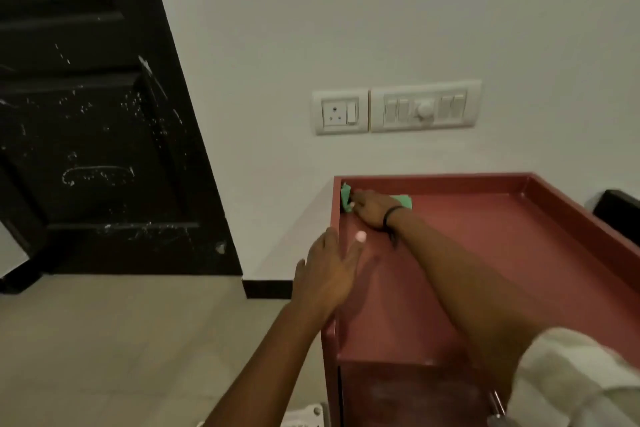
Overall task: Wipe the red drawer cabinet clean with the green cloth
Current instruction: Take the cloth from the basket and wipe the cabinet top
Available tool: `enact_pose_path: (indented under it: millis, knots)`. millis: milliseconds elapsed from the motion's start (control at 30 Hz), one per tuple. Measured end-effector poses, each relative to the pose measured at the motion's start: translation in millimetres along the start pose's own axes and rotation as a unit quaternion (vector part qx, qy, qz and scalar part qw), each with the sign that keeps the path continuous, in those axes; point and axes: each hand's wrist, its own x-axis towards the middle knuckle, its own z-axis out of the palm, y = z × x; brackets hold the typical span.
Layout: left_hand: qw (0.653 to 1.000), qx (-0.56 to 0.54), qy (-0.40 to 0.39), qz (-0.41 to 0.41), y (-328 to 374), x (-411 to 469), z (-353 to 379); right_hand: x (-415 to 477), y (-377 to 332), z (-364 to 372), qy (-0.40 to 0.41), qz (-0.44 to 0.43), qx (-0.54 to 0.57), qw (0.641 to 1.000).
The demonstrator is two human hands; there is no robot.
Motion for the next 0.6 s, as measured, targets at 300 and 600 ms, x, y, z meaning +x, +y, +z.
enact_pose_path:
  millis: [300,600]
  knots:
    - [0.999,0.033,0.004,0.018,10.8,-4.9,-9.2,-112.7,-25.1,18.7,0.030,-0.037,0.051,0.998]
    - [0.997,0.074,-0.002,0.032,17.2,-13.3,-16.2,-277.6,-50.1,56.7,0.030,-0.158,0.000,0.987]
